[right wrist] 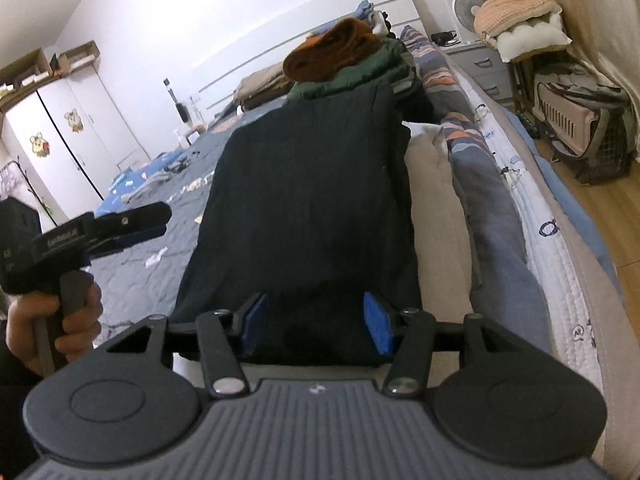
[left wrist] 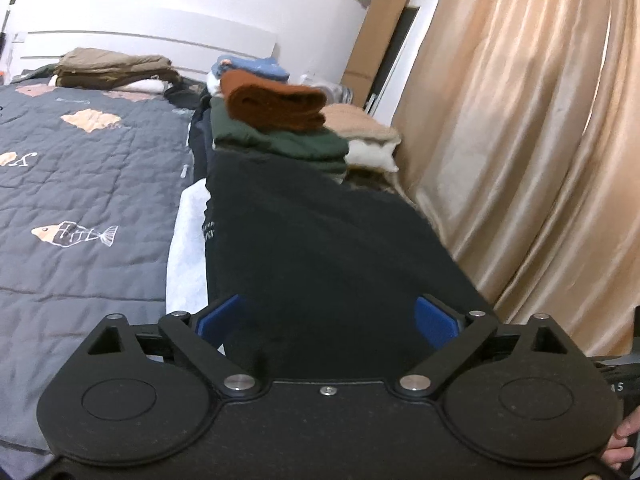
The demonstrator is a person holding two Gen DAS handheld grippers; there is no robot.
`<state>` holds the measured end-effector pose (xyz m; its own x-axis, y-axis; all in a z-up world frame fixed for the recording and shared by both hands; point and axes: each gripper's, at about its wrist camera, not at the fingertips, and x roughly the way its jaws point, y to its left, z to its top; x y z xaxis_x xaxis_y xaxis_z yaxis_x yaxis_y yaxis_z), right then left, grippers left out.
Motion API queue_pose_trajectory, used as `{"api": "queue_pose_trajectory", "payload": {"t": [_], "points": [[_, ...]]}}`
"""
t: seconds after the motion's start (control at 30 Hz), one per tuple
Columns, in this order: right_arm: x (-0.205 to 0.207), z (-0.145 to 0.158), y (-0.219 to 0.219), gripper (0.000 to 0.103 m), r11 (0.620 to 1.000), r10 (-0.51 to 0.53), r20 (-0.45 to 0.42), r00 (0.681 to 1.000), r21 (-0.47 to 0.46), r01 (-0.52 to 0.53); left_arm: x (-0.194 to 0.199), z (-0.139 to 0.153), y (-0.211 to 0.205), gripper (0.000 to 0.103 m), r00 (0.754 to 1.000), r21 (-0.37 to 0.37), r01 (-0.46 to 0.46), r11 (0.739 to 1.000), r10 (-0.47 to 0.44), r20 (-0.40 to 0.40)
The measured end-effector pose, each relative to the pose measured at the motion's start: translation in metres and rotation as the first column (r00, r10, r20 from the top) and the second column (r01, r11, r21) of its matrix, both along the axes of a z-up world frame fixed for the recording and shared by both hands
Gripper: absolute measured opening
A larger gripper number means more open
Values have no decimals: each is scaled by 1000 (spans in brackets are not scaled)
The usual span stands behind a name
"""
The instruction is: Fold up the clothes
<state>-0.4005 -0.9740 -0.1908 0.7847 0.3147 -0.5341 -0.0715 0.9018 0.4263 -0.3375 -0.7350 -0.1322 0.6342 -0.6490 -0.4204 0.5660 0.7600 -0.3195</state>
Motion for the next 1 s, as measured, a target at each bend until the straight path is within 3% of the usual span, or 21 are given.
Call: {"api": "queue_pose_trajectory", "payload": {"t": [0.1, 0.27, 0.4, 0.6, 0.73, 0.9, 1.0], "points": [[2, -5, 1, 53, 1000, -8, -17, 1000, -10, 7, 4, -3, -9, 94, 1000, 17, -4, 1000, 5, -25], [3, -7, 0, 53, 1000, -23, -16, 1000, 4, 23, 0, 1, -20, 94, 1000, 22, 19, 1000, -20, 13], [-1, 3, -16, 54, 989, -45, -11, 999, 141, 47, 1, 2, -22, 94, 1000, 16, 15, 1000, -15, 24], [-6, 38, -45, 55, 966, -112, 83, 990, 243, 89, 9, 2, -23, 94, 1000, 3, -5, 1000, 5, 12], [25, 58, -57, 55, 982, -124, 73, 990, 153, 111, 17, 4, -24, 94, 1000, -6, -11, 1000, 11, 11], [86, 72, -61, 55, 995, -53, 67, 996, 83, 47, 32, 8, -17, 94, 1000, -29, -25, 999, 25, 3], [122, 71, -63, 55, 995, 9, 48, 999, 96, -13, 41, 6, -9, 95, 999, -38, -50, 998, 49, -20]]}}
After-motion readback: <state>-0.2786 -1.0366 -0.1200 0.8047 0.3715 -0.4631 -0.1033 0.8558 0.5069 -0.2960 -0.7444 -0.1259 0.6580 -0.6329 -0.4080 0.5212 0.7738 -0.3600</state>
